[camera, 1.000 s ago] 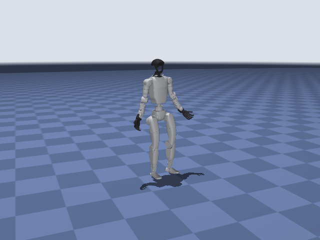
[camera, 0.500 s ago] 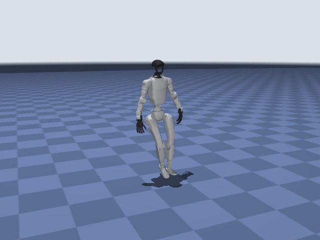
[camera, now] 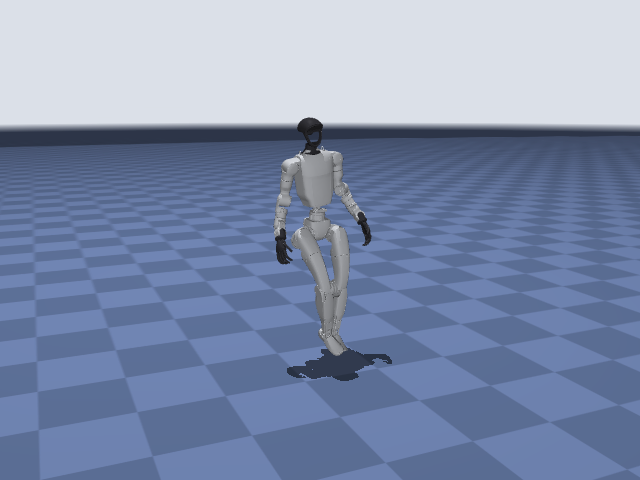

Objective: Kungfu

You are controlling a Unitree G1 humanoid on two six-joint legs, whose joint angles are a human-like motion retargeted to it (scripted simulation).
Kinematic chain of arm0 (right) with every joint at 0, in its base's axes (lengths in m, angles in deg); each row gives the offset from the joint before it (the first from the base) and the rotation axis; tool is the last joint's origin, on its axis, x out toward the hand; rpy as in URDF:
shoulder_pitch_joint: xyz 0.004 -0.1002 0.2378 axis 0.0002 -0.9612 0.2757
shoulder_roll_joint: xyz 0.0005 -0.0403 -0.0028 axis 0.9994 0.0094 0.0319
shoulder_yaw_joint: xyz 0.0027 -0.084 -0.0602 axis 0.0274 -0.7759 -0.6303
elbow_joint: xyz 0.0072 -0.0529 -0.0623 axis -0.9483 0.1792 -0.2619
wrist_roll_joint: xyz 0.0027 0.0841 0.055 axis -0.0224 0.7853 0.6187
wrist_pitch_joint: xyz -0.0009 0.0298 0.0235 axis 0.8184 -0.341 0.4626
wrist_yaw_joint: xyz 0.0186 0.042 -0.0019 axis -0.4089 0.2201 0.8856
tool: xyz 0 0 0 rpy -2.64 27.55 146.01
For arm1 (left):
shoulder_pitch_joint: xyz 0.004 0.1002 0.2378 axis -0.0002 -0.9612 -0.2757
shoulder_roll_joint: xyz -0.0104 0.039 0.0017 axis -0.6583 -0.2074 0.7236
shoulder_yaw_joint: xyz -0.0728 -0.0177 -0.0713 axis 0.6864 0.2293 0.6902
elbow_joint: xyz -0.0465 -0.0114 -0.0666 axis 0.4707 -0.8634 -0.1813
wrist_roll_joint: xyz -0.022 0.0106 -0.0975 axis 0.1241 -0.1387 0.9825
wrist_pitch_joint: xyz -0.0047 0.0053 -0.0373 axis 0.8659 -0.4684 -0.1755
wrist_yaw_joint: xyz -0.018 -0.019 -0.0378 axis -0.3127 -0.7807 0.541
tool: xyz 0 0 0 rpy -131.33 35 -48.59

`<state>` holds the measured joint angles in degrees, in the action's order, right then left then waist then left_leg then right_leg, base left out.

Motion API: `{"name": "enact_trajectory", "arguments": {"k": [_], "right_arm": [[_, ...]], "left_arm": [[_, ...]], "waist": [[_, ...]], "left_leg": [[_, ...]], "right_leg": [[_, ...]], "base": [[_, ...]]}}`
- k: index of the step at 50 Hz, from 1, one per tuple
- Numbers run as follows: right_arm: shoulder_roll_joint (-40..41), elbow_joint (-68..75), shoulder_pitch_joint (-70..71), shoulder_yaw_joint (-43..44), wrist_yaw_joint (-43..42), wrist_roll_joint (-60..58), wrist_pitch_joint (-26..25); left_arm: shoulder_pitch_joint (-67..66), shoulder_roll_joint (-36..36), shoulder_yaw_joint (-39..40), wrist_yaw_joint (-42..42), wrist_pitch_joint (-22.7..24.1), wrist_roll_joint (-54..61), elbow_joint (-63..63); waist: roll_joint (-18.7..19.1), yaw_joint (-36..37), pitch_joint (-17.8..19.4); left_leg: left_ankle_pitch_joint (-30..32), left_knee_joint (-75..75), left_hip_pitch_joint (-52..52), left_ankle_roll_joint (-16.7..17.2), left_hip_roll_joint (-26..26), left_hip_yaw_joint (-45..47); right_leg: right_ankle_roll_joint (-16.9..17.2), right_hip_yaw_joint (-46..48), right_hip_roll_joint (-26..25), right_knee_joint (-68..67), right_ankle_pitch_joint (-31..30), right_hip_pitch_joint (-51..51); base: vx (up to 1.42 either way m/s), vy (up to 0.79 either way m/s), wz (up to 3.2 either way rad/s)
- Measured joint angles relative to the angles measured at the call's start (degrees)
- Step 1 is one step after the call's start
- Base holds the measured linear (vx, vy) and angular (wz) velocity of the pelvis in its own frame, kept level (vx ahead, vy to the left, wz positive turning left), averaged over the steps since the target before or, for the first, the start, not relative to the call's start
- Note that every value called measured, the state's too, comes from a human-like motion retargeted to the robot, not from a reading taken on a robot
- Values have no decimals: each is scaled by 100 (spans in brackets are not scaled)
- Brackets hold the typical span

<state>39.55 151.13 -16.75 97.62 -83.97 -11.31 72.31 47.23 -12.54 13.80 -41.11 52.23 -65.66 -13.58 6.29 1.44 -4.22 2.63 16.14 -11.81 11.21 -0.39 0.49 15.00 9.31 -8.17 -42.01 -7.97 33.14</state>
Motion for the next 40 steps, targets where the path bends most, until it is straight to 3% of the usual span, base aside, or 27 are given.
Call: {"name": "enact_trajectory", "arguments": {"k": [2,3,5,7,8,10,12,13,15,18,20,22,25,30,32,35,40], "right_arm": [[77,-657,-127,-155,597,1548,464],[183,-1018,-168,-196,1042,2419,635],[436,-1839,-228,-406,2060,4272,621],[844,-2742,-421,-690,3121,6022,-104],[1066,-3135,-556,-827,3664,6750,-642],[1664,-3720,-804,-793,4868,7827,-1918],[2095,-3928,-968,-1066,5915,8383,-3002],[2127,-4005,-1013,-1257,6213,8625,-3325],[1999,-4059,-1119,-1517,6436,9132,-3632],[1611,-4064,-1322,-1629,6255,9457,-3765],[1539,-4103,-1346,-1610,6216,9344,-3692],[1565,-4196,-1257,-1515,6185,9234,-3564],[1598,-4312,-1015,-1385,6065,9209,-3381],[1212,-4787,-1100,-1240,5874,9046,-3092],[871,-5236,-1198,-1155,5534,8884,-2786],[205,-6051,-1235,-1014,4823,8443,-2025],[-1239,-7250,-307,-1225,3783,6905,-730]], "left_arm": [[392,113,271,1124,170,3194,1104],[686,-59,320,1444,61,4879,1673],[1441,-752,436,1421,-40,7608,2620],[2564,-1642,365,1210,-358,9014,3245],[3246,-1961,220,1333,-740,9450,3461],[4719,-2147,-404,2017,-1496,10252,3794],[5796,-1900,-968,2698,-1667,10798,3981],[6150,-1684,-1153,2910,-1648,11034,4128],[6590,-1122,-1563,3127,-1572,11341,4399],[6746,-169,-2442,3228,-1685,11654,4630],[6744,539,-3031,3505,-2073,11824,4586],[6685,1161,-3591,3724,-2468,12008,4403],[6533,1605,-4178,3665,-2861,12154,3931],[6243,1162,-4271,3233,-2704,11715,3682],[6264,694,-4211,3177,-2422,11147,3836],[6332,-232,-4142,2878,-1686,10198,4111],[6199,-1723,-3684,2111,-399,7939,4759]], "waist": [[-124,-166,297],[-305,-406,433],[-550,-495,622],[-438,-420,667],[-470,-139,683],[-918,735,573],[-903,634,454],[-853,461,439],[-727,186,478],[-289,-580,431],[-17,-1328,497],[47,-1504,608],[49,-1500,807],[-97,-898,716],[-131,-714,642],[-82,-472,422],[127,-347,249]], "left_leg": [[1085,644,-315,379,-385,515],[1567,1107,-735,379,-681,1057],[1832,1937,-1401,379,-853,2294],[1024,2518,-1870,379,-601,1850],[526,2595,-1946,379,-225,1573],[249,2079,-1783,379,839,1564],[48,1631,-1699,-288,2005,1397],[23,1330,-1693,-855,2196,1336],[355,363,-1324,-1444,2352,1577],[458,-1070,-696,-969,2346,2084],[365,-1037,-947,-1205,2415,2153],[388,-1122,-932,-1404,2529,3078],[660,-1279,-665,-1156,2702,4256],[911,-1339,-92,-954,2639,5136],[1071,-1312,-159,-1016,2510,5068],[1265,-1291,-400,-1126,2328,4742],[972,-634,-902,-995,2254,3936]], "right_leg": [[0,-662,637,1614,-824,-1011],[0,-728,1150,2192,-918,-1252],[-8,-817,2126,2014,568,-1398],[-823,-258,2252,1764,1675,-1436],[-1455,-300,2027,1774,2067,-1443],[-1972,-628,1689,1368,2450,-1135],[-2237,-614,1177,888,2722,-961],[-2330,-579,1227,829,2813,-955],[-2404,-636,1310,665,2939,-1004],[-2391,-289,1281,211,3268,-1013],[-2347,366,1483,300,3333,-1246],[-2302,570,1652,391,3300,-1317],[-2260,677,1783,360,3322,-1334],[-2137,463,2110,321,3312,-1365],[-2043,524,2329,322,3329,-1421],[-1842,770,2553,472,3312,-1631],[-1415,1366,2614,1123,3125,-2503]], "base": [[-43,71,163],[-83,91,265],[-91,106,205],[-31,-14,69],[6,-127,-64],[19,-153,-139],[15,-58,-74],[5,15,-34],[13,48,-16],[28,38,106],[10,15,246],[-8,16,132],[-9,15,41],[28,19,-29],[39,26,34],[45,20,82],[46,22,150]]}}
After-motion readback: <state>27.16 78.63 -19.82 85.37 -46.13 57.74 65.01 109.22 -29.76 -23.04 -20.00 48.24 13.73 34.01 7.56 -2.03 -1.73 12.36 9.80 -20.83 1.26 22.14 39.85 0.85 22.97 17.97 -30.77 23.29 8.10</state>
